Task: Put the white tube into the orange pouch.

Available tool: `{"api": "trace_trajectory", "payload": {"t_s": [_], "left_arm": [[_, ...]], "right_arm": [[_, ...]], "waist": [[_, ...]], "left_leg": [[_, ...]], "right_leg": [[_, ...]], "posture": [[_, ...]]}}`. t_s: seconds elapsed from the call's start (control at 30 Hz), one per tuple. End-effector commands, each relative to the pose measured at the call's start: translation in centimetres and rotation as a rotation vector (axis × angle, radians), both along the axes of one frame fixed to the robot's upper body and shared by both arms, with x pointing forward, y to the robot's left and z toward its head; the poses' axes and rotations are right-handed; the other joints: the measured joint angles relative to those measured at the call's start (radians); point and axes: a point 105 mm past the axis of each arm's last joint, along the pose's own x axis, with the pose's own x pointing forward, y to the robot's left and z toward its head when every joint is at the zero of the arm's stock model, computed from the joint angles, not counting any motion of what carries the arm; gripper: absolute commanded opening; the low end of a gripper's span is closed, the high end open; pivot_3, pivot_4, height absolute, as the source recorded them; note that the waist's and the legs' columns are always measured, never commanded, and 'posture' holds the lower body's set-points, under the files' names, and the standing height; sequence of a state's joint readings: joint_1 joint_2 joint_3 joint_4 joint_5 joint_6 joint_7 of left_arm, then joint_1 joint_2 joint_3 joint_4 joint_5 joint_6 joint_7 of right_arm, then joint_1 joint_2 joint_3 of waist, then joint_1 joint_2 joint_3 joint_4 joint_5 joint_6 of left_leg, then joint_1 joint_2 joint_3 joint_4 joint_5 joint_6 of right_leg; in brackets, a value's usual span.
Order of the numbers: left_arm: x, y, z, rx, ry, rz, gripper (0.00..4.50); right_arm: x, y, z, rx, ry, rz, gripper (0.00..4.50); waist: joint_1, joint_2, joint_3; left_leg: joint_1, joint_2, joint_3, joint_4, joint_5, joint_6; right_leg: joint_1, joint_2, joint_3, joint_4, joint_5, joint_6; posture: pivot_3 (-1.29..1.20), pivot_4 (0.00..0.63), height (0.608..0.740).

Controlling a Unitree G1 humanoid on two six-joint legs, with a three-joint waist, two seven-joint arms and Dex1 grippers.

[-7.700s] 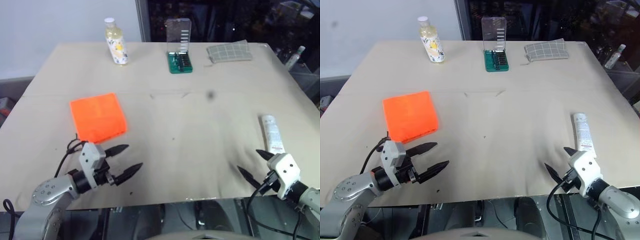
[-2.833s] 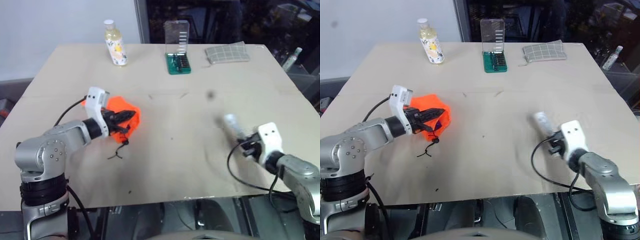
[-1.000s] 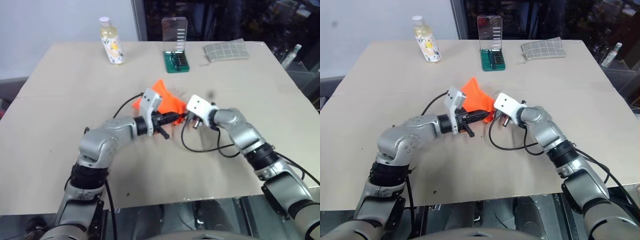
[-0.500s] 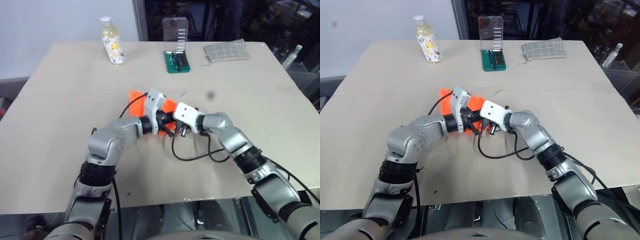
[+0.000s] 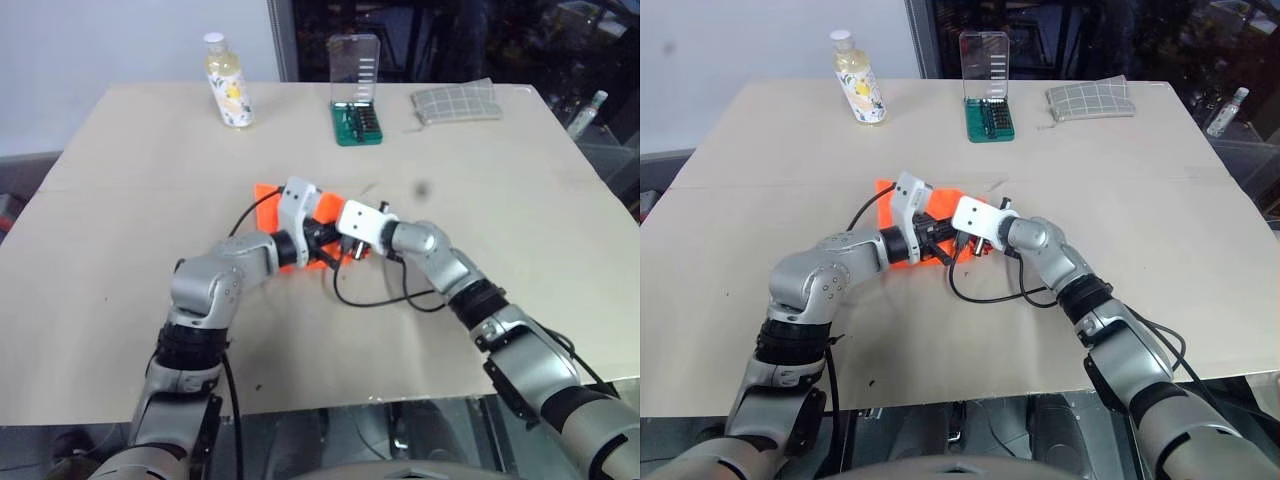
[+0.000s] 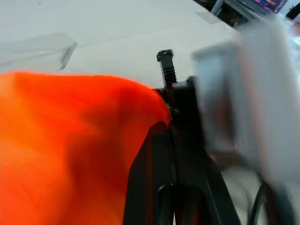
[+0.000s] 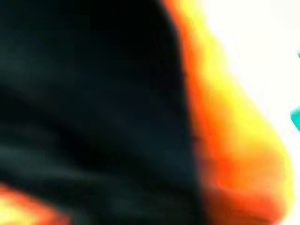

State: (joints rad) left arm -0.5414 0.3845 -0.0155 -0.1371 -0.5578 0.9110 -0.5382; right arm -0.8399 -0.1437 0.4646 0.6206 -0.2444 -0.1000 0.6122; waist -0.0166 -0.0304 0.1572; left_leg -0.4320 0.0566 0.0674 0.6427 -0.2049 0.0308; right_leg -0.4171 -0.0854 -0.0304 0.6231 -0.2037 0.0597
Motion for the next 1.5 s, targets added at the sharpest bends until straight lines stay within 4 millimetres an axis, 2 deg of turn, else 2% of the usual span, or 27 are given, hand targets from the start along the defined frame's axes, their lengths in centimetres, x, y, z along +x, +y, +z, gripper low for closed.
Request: {"api": "trace_trajectory", "payload": {"t_s": [0.03,0.07,0.13,0.17,0.33,0.47,0.57,0.63,0.83,1.0,1.13,1.17,1.33,1.43,1.5], "left_arm": [[0.4,0.0,2.1,-0.040,-0.057,0.004,0.00],[0.5,0.2,2.0,-0.042,-0.054,0.012,0.00],[0.5,0.4,1.9,-0.045,-0.050,0.015,0.00],[0.3,0.7,1.9,-0.048,-0.048,0.014,0.00],[0.4,2.7,1.8,-0.078,-0.027,0.025,0.00],[0.8,3.4,2.6,-0.102,-0.035,0.006,0.00],[0.8,3.6,3.2,-0.121,-0.044,-0.019,0.00],[0.6,3.7,3.6,-0.131,-0.056,-0.040,0.00],[-0.2,4.1,4.3,-0.139,-0.071,-0.090,0.00],[-0.9,3.8,4.6,-0.126,-0.084,-0.123,0.00],[-1.5,3.8,4.7,-0.117,-0.091,-0.137,0.00],[-1.7,3.8,4.7,-0.108,-0.098,-0.138,0.00],[-1.9,3.2,3.9,-0.064,-0.127,-0.117,0.00],[-1.8,3.0,3.0,-0.057,-0.114,-0.095,0.00],[-1.5,3.3,1.6,-0.005,-0.095,-0.069,0.00]], "right_arm": [[-0.9,1.0,0.5,-0.006,-0.056,0.091,1.28],[-0.8,0.9,0.6,-0.012,-0.081,0.089,1.55],[-0.5,0.2,1.4,0.032,-0.104,0.051,2.45],[-0.4,-0.8,2.0,0.067,-0.090,0.021,2.75],[-2.3,-5.1,4.1,0.231,0.072,-0.073,2.75],[-4.4,-7.6,4.4,0.276,0.196,-0.114,2.75],[-4.9,-8.8,4.1,0.323,0.238,-0.181,3.51],[-4.6,-9.4,3.5,0.314,0.233,-0.238,4.44],[-2.4,-9.1,0.4,0.239,0.224,-0.326,4.44],[-1.6,-7.5,-1.0,0.218,0.233,-0.261,4.44],[-1.1,-7.0,-0.8,0.199,0.194,-0.231,4.44],[-1.0,-7.5,-0.5,0.211,0.213,-0.235,4.44],[-2.4,-10.5,1.2,0.356,0.435,-0.271,4.44],[-2.8,-10.6,1.7,0.438,0.544,-0.302,4.44],[-2.5,-9.9,1.9,0.470,0.564,-0.320,4.44]], "waist": [[-0.001,0.000,0.000],[-0.001,0.000,0.000],[0.000,0.000,0.000],[0.002,0.000,0.000],[0.007,0.000,0.000],[0.003,0.000,0.000],[0.003,0.000,0.000],[0.002,0.000,0.000],[0.002,0.000,0.000],[0.001,0.000,0.000],[0.000,0.000,0.000],[0.001,0.000,0.000],[0.012,0.000,0.001],[0.008,0.000,0.001],[0.000,0.001,0.001]], "left_leg": [[0.000,0.000,0.000,0.000,0.000,0.000],[0.000,0.000,0.000,0.000,0.000,0.000],[0.000,0.000,0.000,0.000,0.000,0.000],[0.000,0.000,0.000,0.000,0.000,0.000],[-0.001,0.000,0.000,0.000,0.000,0.000],[0.000,0.000,-0.001,0.000,0.000,0.000],[0.001,0.000,-0.001,0.000,0.000,0.000],[0.001,0.000,-0.001,0.000,0.000,0.000],[0.000,0.000,0.000,0.001,0.000,0.000],[0.000,0.000,0.000,0.001,0.000,0.000],[0.000,0.000,0.000,0.001,0.000,0.000],[0.000,0.000,0.000,0.001,0.000,0.000],[-0.001,0.000,-0.001,0.001,0.000,0.000],[0.000,0.000,0.000,0.001,0.000,0.000],[0.001,0.001,-0.001,0.001,0.000,0.000]], "right_leg": [[0.000,0.000,0.000,0.000,0.000,0.000],[0.000,0.000,0.000,0.000,0.000,0.000],[0.000,0.000,0.000,0.001,0.000,0.000],[0.000,0.000,0.000,0.001,0.000,0.000],[0.000,-0.001,-0.001,0.000,0.000,0.000],[0.000,0.000,-0.001,0.001,0.000,0.000],[0.000,0.000,-0.001,0.001,-0.001,-0.002],[0.000,0.000,-0.001,0.001,-0.002,-0.004],[0.000,0.000,0.000,0.000,-0.002,-0.004],[0.000,0.000,0.000,0.000,-0.001,-0.002],[0.000,0.000,0.000,0.000,0.000,0.000],[0.000,0.000,0.000,0.000,0.000,0.000],[0.001,-0.001,-0.001,0.000,0.000,0.000],[0.001,-0.001,-0.001,0.000,0.000,0.000],[0.001,0.000,0.000,0.001,-0.001,-0.002]], "posture": [[0.00,0.150,0.740],[0.00,0.150,0.740],[0.00,0.150,0.740],[0.00,0.150,0.740],[0.00,0.150,0.740],[0.00,0.150,0.740],[0.00,0.150,0.740],[0.00,0.150,0.740],[0.00,0.150,0.740],[0.00,0.150,0.740],[0.00,0.150,0.740],[0.00,0.150,0.740],[0.00,0.150,0.740],[0.00,0.150,0.740],[0.00,0.150,0.740]]}}
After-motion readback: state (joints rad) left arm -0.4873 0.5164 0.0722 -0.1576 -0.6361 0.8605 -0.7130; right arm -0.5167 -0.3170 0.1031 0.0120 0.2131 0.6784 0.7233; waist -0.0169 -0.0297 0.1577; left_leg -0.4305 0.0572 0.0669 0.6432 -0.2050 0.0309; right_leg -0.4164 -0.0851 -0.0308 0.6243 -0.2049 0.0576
